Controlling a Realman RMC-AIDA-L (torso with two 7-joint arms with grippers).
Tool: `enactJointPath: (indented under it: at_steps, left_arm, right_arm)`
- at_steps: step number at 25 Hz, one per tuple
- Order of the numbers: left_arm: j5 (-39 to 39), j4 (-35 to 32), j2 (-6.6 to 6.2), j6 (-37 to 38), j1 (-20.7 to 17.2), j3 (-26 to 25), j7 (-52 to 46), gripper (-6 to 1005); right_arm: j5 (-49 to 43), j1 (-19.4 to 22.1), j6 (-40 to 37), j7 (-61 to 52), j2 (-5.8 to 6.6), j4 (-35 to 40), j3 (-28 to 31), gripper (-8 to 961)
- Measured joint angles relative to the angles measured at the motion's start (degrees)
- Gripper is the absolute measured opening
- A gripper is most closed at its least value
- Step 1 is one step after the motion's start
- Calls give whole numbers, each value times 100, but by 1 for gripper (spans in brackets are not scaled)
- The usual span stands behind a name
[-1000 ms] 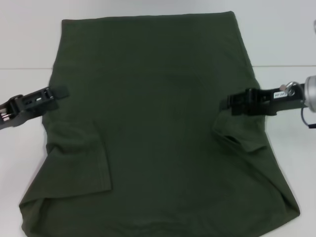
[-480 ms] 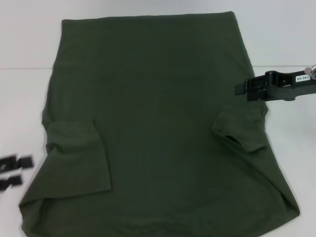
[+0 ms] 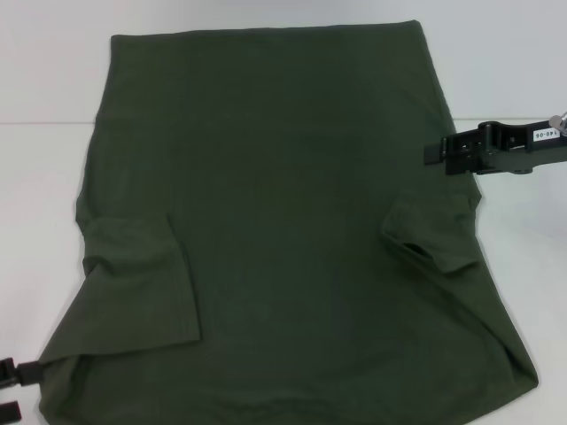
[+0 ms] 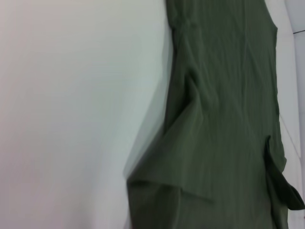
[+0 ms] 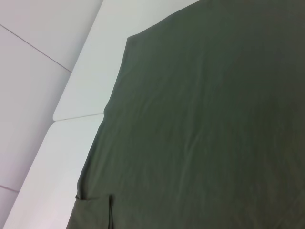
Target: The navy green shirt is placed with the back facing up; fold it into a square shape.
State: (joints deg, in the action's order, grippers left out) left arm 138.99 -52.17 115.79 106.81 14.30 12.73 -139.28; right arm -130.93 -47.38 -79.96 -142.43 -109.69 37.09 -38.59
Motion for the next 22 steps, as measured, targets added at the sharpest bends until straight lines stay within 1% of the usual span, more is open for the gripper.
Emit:
enactJointPath:
  at_steps: [7,12,18,22]
  left_arm:
    - [57,121,124,-304,-11,75,-87,865]
    - [65,340,130,-596,35,112,-120,862]
    - [77,465,138,-767,78,266,-149,859]
    - [81,631,138,-907,189,328,-149,857]
  right_arm:
    - [5,44,-16,16,1,0,2,552]
    - [6,69,-58,18,1,0,36,553]
    - [6,80,-93,21,1,0,47,553]
    - [6,89,-108,23,1,1,47,553]
